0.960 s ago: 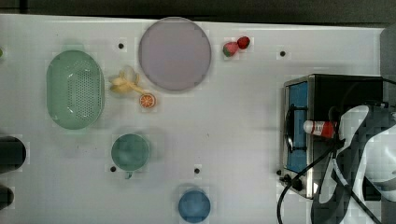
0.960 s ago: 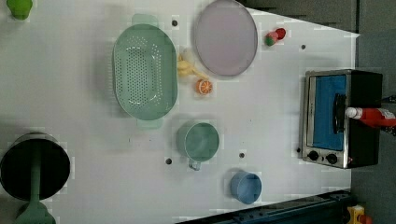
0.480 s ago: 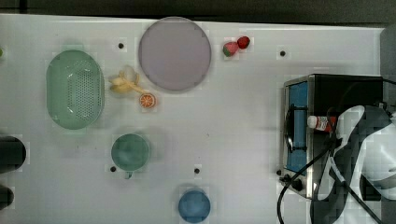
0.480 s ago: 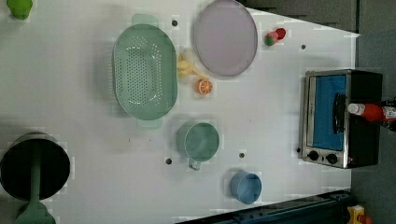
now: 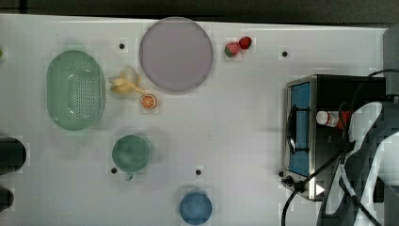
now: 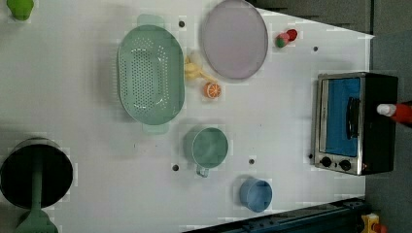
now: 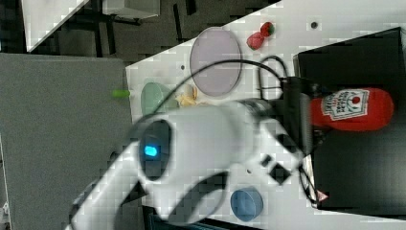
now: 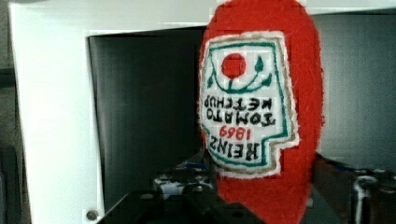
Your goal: Pick Ketchup from oven and place it on table.
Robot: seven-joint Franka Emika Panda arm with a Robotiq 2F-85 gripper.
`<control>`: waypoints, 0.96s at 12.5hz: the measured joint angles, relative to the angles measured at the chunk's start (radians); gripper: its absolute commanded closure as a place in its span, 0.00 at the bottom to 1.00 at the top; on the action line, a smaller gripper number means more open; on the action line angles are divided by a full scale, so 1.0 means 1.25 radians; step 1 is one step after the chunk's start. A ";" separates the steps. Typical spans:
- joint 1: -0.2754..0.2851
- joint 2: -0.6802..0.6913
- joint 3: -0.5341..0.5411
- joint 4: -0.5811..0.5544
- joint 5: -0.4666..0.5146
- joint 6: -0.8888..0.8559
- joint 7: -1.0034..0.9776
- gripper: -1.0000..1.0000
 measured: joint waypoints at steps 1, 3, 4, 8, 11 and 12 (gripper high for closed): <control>0.016 -0.015 -0.004 0.031 -0.015 -0.043 0.000 0.36; 0.046 -0.052 0.004 0.107 -0.013 -0.152 -0.005 0.36; 0.057 -0.069 0.018 0.148 -0.027 -0.212 -0.007 0.36; 0.118 -0.152 0.105 0.212 -0.081 -0.370 -0.014 0.36; 0.148 -0.175 0.212 0.219 -0.095 -0.430 -0.014 0.36; 0.154 -0.172 0.253 0.205 -0.090 -0.424 -0.014 0.36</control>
